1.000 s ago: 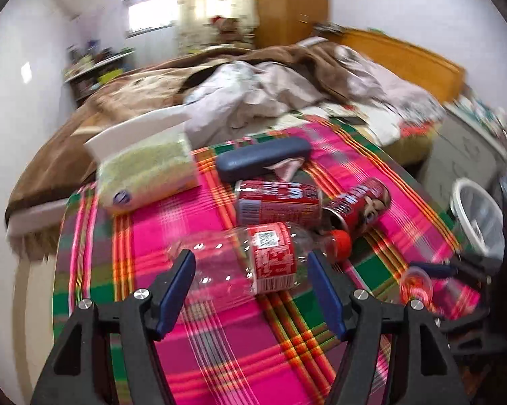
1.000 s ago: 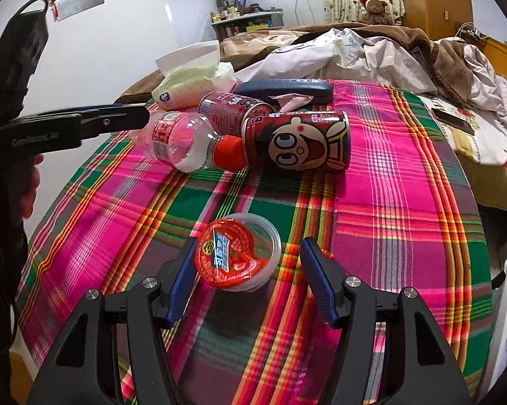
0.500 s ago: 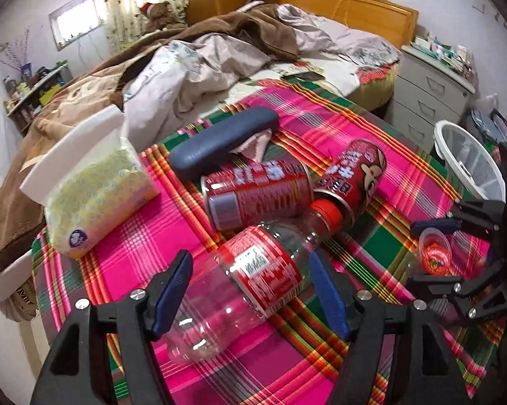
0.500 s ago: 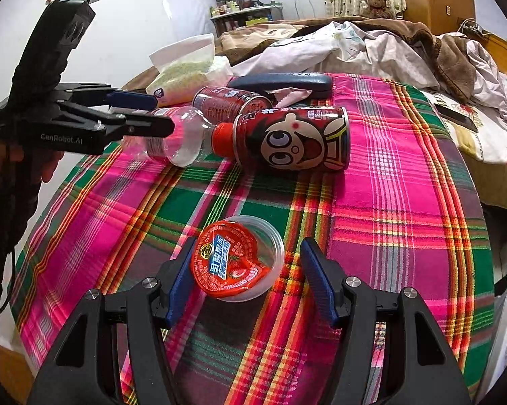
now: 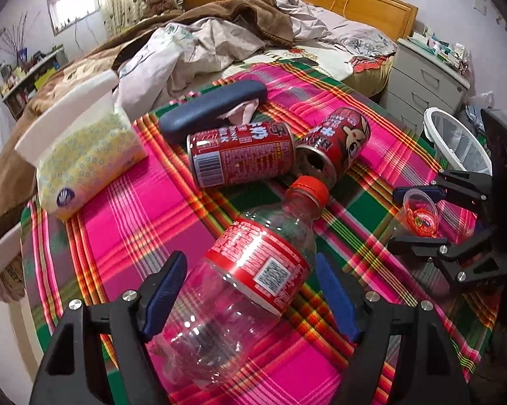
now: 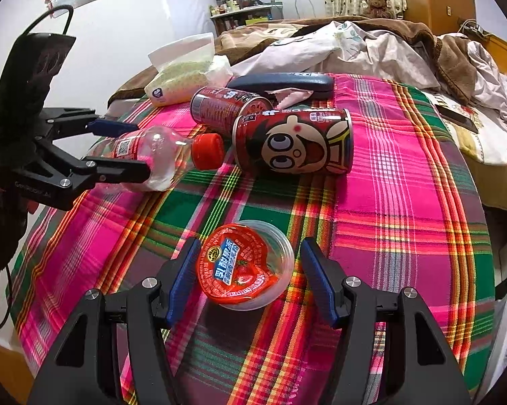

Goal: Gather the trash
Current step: 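Grasp the red-labelled plastic bottle with the left gripper while the right grasps the jelly cup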

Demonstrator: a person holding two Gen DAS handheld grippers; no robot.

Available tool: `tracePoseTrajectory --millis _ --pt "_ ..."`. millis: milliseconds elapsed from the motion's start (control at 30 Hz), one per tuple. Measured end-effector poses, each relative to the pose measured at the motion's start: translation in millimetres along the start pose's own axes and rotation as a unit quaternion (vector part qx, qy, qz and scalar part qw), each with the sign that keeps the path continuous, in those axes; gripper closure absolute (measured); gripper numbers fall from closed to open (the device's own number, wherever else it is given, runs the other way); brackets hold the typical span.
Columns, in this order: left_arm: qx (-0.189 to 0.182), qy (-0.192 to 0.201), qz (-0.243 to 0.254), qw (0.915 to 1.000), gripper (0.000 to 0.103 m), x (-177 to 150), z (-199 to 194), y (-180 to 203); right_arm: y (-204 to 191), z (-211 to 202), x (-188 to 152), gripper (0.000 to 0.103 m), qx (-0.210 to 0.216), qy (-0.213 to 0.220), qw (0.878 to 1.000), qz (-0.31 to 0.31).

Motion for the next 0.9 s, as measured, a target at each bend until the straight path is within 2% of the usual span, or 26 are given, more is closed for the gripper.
tracePoseTrajectory --millis 100,267,400,500,700,833,867,900 --pt "-0.018 -0.009 0.010 0.9997 0.023 -5 -5 7 1 -2 -1 0.041 0.002 0.003 1.000 0.002" --pt "-0.005 -0.040 0.002 0.9992 0.023 -17 5 9 3 -3 -2 0.041 0.003 0.001 1.000 0.009" --pt "-0.010 -0.040 -0.004 0.9991 0.023 -18 8 16 1 -2 -1 0.041 -0.002 0.003 1.000 0.004" --pt "-0.003 -0.045 -0.027 0.9986 0.023 -17 15 16 0 1 -2 0.041 0.000 -0.002 1.000 0.003" --pt "-0.002 -0.023 -0.096 0.9951 0.024 -22 16 12 8 0 -3 0.041 -0.007 0.000 1.000 0.022" --pt "0.002 -0.009 -0.142 0.9898 0.037 -29 14 5 10 -1 -4 0.042 -0.005 0.004 0.999 0.031" --pt "0.004 -0.009 -0.150 0.9886 0.038 -30 15 5 10 -1 -4 0.044 -0.005 0.004 1.000 0.030" --pt "0.004 -0.006 -0.157 0.9875 0.038 -31 14 5 9 0 -4 0.054 -0.005 0.003 1.000 0.029"
Point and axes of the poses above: each gripper's, at about its wrist camera, not at the fingertips, and z roughly the way its jaws point, y to its right, x to its top, the point moved 2 cm from there along z, roughly the way its jaws point, and after that the axes turned 5 degrees about -z, right-handed, at the moved point
